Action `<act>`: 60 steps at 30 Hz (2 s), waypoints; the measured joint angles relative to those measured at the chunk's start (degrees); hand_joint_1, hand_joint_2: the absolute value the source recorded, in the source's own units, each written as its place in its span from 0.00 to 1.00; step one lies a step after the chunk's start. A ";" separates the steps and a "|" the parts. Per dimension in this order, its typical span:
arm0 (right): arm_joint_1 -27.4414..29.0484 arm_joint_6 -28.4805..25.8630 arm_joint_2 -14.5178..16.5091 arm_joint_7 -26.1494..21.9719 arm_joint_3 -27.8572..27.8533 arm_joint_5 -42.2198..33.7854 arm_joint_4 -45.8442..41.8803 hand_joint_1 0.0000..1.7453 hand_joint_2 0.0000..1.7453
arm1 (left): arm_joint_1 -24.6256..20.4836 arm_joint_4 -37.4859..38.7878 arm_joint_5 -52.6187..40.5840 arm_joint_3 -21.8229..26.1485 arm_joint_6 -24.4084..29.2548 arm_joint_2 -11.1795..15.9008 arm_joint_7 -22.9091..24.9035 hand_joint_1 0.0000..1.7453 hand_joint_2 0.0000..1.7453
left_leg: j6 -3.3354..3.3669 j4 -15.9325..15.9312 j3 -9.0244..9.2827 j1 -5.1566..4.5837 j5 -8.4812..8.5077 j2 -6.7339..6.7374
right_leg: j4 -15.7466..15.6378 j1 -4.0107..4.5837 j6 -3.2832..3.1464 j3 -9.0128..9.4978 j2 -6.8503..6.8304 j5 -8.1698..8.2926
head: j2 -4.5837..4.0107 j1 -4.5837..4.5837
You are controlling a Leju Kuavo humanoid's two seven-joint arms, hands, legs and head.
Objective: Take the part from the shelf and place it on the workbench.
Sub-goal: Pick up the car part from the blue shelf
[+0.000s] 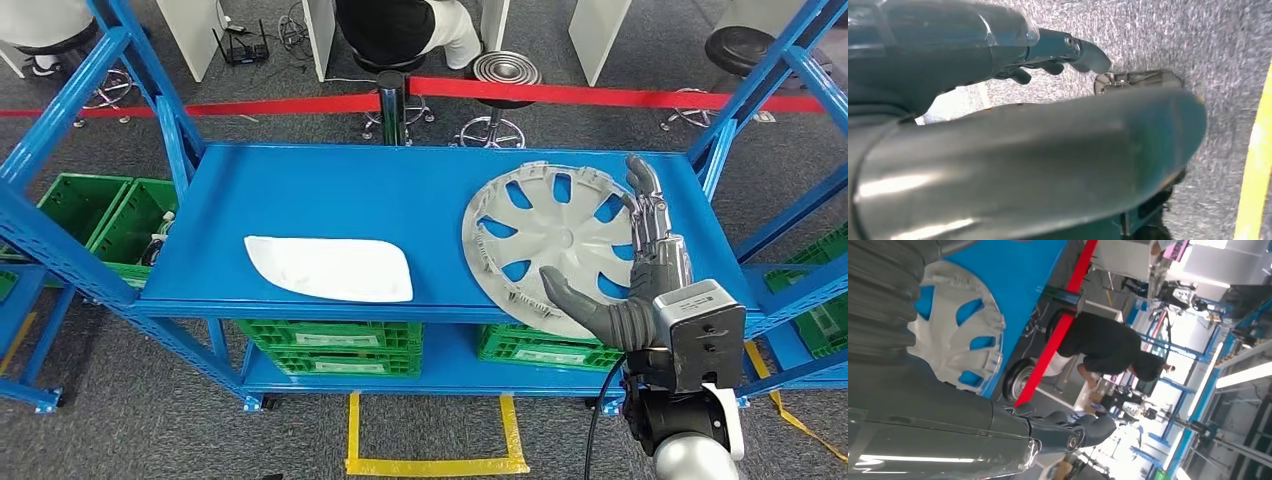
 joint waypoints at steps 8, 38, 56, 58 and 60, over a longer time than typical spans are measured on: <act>0.59 -0.65 0.01 1.50 -0.01 2.01 0.03 0.00 1.00 | 0.01 0.00 0.43 -0.01 0.43 0.02 -0.09 0.00 0.00 | 0.17 -1.63 1.44 -0.20 0.26 -0.03 | -0.62 -0.16 0.24 0.90 -0.03 -0.18 | 0.00 -2.08; 2.48 7.20 -1.66 8.20 0.02 21.16 -0.45 0.00 1.00 | -0.01 0.00 3.16 -2.35 3.48 4.33 -0.19 0.00 0.00 | -0.11 -1.74 1.54 -0.76 0.22 0.01 | -0.93 -0.73 0.20 1.24 -0.02 -0.18 | 0.00 -2.55; -3.31 14.10 -5.07 11.27 -0.08 17.49 -0.20 0.00 1.00 | -0.01 0.00 2.83 -2.43 3.45 4.48 0.16 0.00 0.00 | -0.03 -1.74 1.57 -0.79 0.25 0.06 | -0.95 -0.75 0.22 1.31 -0.03 -0.17 | 0.00 -2.56; -4.67 16.78 -5.96 12.63 -0.12 13.57 0.35 0.00 1.00 | -0.01 0.00 1.89 -2.67 3.21 4.46 0.39 0.00 0.00 | -0.03 -1.74 1.57 -0.80 0.25 0.10 | -0.96 -0.76 0.23 1.31 -0.03 -0.16 | 0.00 -2.58; -6.49 19.41 -7.18 13.87 -0.15 9.77 1.33 0.00 1.00 | -0.01 0.00 1.29 -2.95 3.18 4.48 0.61 0.00 0.00 | -0.03 -1.74 1.57 -0.82 0.25 0.12 | -0.96 -0.77 0.27 1.32 -0.03 -0.13 | 0.00 -2.57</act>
